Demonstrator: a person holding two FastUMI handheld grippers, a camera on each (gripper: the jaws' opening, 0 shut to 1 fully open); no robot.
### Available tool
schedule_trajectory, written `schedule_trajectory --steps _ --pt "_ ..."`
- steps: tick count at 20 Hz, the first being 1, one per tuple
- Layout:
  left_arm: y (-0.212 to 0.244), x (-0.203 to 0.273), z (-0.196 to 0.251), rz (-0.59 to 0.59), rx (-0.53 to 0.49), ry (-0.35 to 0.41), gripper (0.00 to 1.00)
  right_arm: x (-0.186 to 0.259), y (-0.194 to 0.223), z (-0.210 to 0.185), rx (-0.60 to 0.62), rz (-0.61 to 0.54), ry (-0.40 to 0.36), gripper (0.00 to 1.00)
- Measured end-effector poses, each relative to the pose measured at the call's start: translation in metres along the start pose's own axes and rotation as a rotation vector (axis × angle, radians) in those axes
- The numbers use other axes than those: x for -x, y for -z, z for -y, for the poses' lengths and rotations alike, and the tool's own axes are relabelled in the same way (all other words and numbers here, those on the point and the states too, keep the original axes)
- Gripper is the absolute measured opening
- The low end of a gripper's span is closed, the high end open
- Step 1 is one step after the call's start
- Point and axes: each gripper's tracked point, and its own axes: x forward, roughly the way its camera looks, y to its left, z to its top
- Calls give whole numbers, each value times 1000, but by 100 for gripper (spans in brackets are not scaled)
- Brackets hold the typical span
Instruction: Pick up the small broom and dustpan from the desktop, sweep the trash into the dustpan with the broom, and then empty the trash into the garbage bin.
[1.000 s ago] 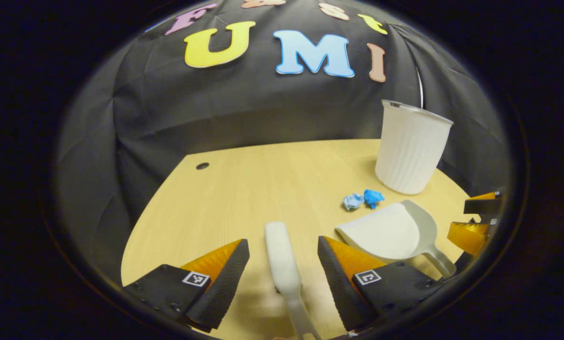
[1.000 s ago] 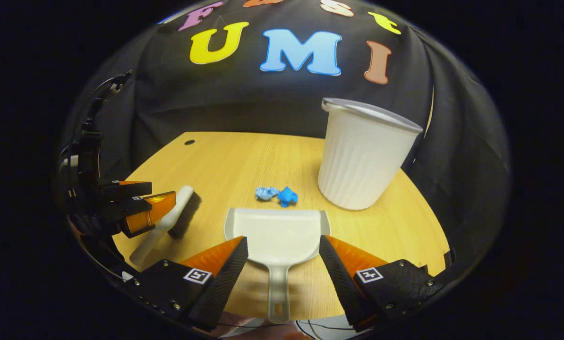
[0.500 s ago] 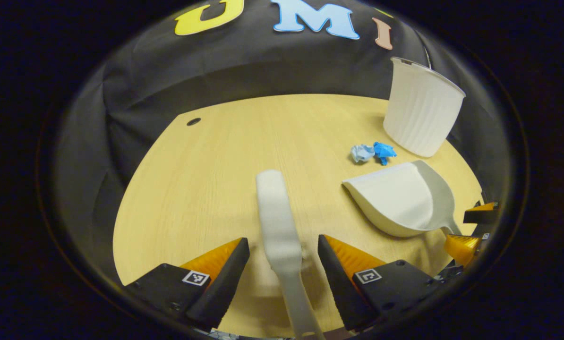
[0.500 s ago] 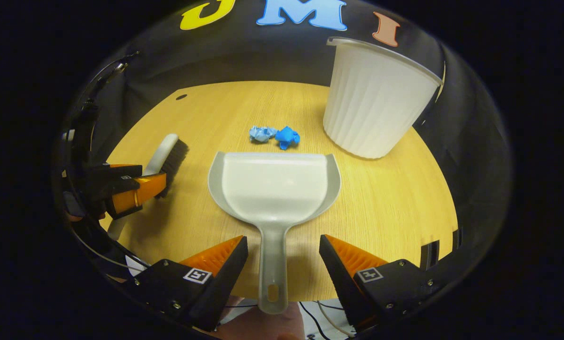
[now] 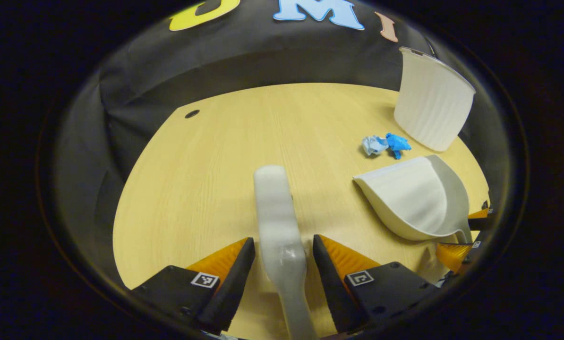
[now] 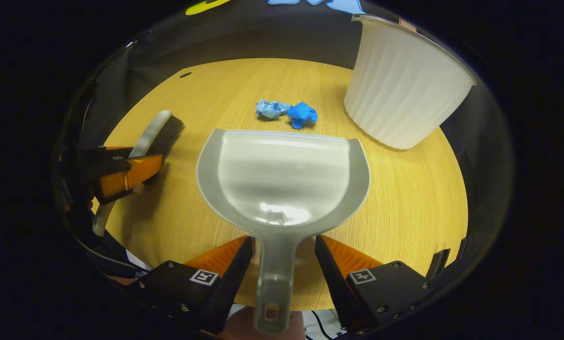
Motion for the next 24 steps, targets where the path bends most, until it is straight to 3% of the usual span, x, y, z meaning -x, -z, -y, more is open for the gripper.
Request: schedule_trajectory --steps 2,3,4,5,6,7,10,11,24 --pt "-2 -5 -2 -7 0 -12 83 -4 -5 0 6 3 -1 83" --pt "-2 -7 -3 -9 -3 -14 79 -7 -4 2 5 -1 -3 73" --pt "-1 -8 -1 -11 -3 -11 65 -7 -5 0 7 -4 -8 69" --pt "-1 -9 -2 -14 -1 -21 68 -7 -5 2 2 -3 -14 69" --pt "-1 -9 -2 -17 -6 -20 58 -8 -4 1 4 -3 -14 62" --pt "-2 -9 -4 -17 -10 -21 57 -9 -6 2 2 3 -17 50" --pt "-3 -9 -2 -17 -26 -14 53 -10 -5 3 6 6 -19 46" --pt "-4 -9 -2 -13 -33 -10 52 -12 -6 2 12 -1 -23 34" --pt "-47 -43 17 -38 -102 27 55 -6 -4 48 197 3 -110 30"
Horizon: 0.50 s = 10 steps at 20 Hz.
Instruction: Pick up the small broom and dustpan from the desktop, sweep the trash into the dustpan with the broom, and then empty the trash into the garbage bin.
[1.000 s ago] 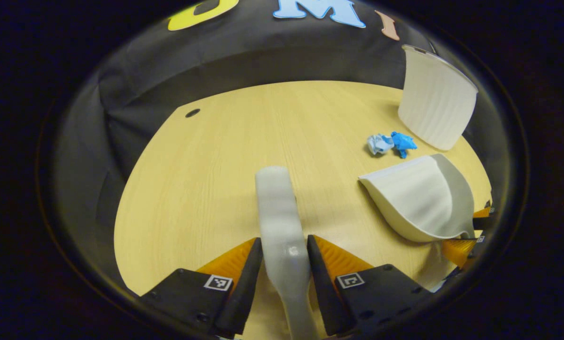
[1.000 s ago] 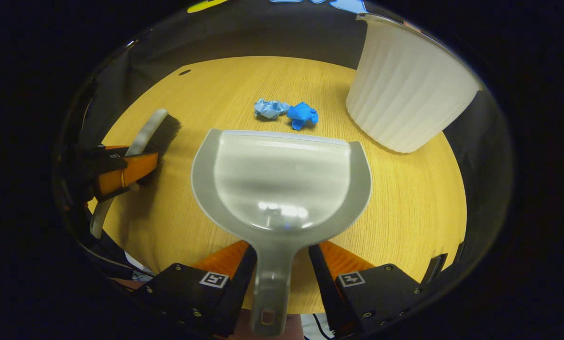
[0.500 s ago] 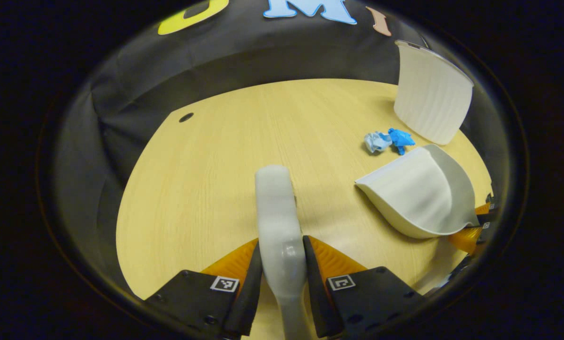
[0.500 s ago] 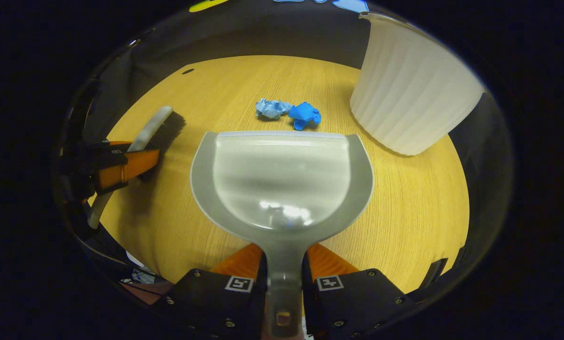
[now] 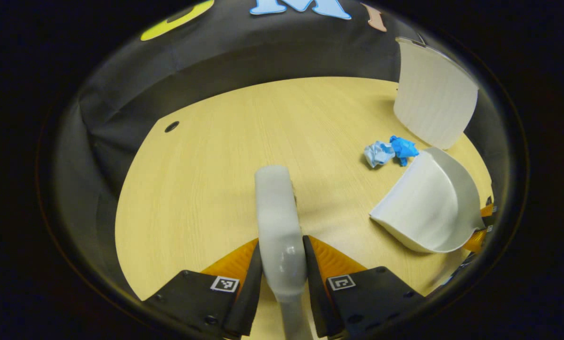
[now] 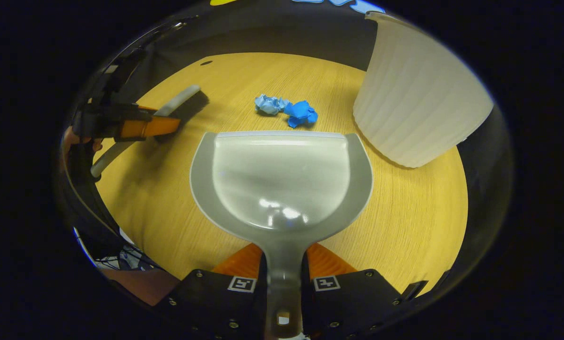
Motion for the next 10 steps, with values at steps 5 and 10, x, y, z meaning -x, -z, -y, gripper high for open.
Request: schedule_trajectory --steps 5,10 --pt "-32 -22 14 4 -54 19 56 5 3 19 69 -9 -67 30" --pt "-63 -41 39 10 -169 114 55 3 -1 37 95 -18 -70 30"
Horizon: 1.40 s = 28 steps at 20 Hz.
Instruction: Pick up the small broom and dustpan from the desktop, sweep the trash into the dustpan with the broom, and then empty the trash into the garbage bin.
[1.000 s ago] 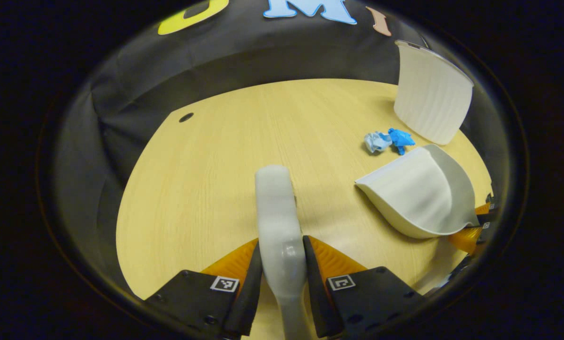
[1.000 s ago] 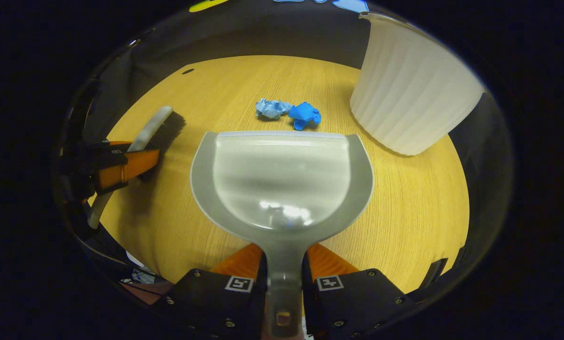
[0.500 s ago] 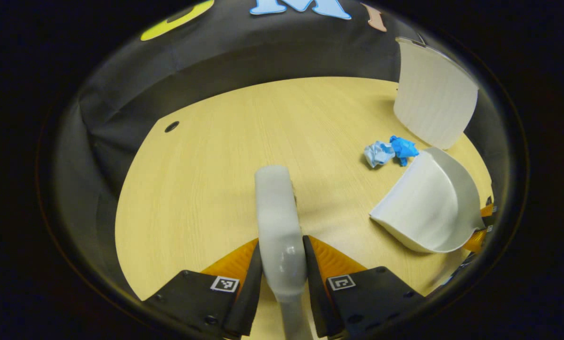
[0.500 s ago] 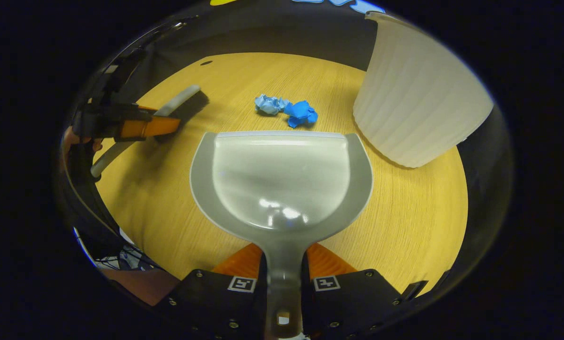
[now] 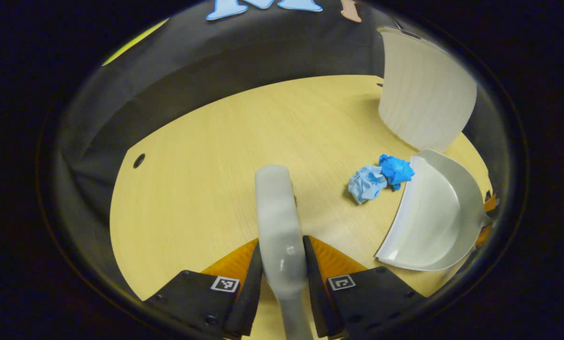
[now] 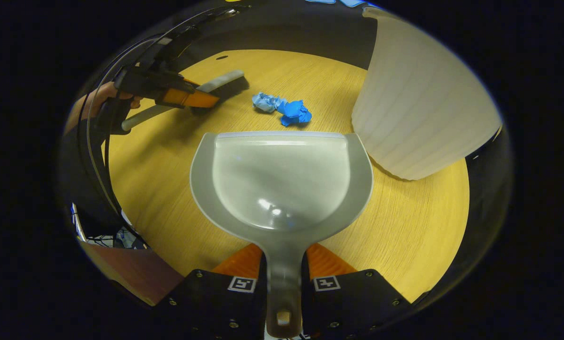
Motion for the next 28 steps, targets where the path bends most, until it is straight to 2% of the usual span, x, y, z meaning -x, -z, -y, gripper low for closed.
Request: schedule_trajectory --steps 6,9,13,16,21,28 --pt "-32 -17 32 9 -179 139 56 -2 -5 6 39 -18 2 29" --pt "-38 -13 60 6 -249 242 56 -3 -7 5 34 -22 -2 30" --pt "-42 -1 101 -1 -285 356 56 0 -11 3 32 -12 -2 29" --pt "-42 8 123 -2 -278 413 52 1 -14 1 24 2 -1 29" --pt "-29 18 171 1 -277 459 52 -4 -12 2 8 26 0 29" --pt "-27 40 174 31 -213 431 54 -2 -12 3 -52 40 10 30"
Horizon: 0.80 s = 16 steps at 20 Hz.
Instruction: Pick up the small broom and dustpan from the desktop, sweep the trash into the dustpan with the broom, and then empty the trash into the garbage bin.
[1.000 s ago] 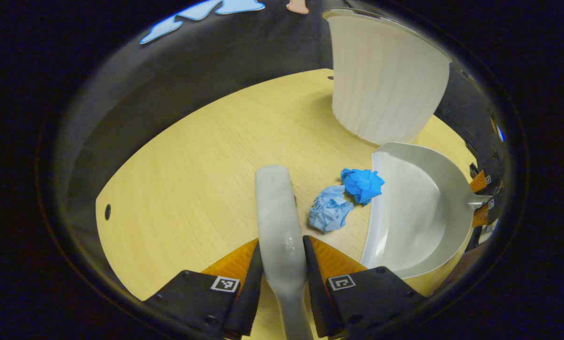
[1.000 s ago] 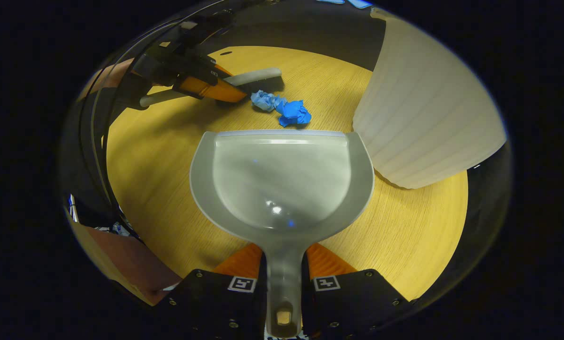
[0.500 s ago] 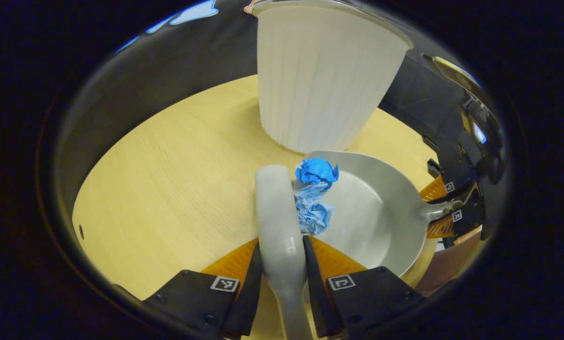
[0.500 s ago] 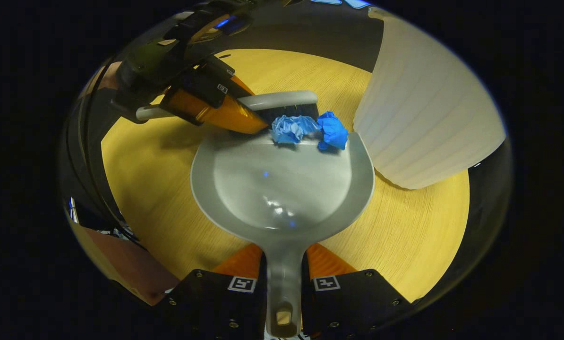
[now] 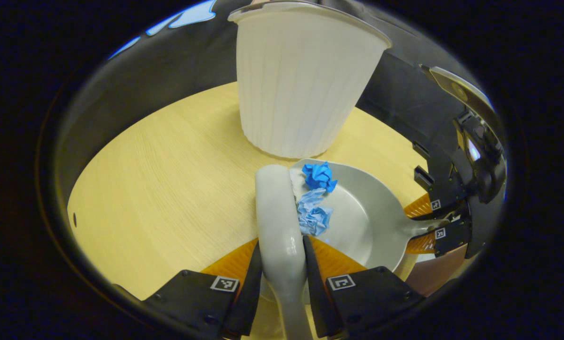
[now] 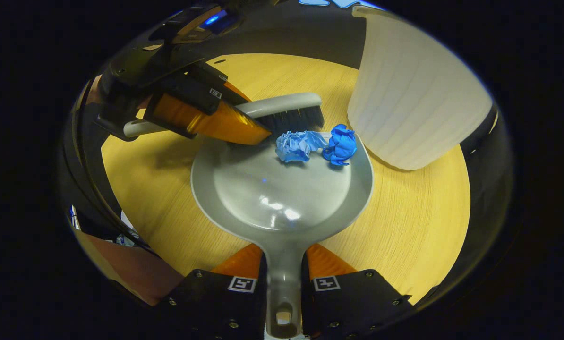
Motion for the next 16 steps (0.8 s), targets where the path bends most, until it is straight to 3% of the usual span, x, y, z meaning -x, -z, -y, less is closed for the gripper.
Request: schedule_trajectory --steps 11,16 --pt "7 49 -17 67 93 -91 50 4 -1 -1 -134 -10 78 29" --pt "30 58 -25 43 101 -128 53 51 -26 -8 -166 21 126 29"
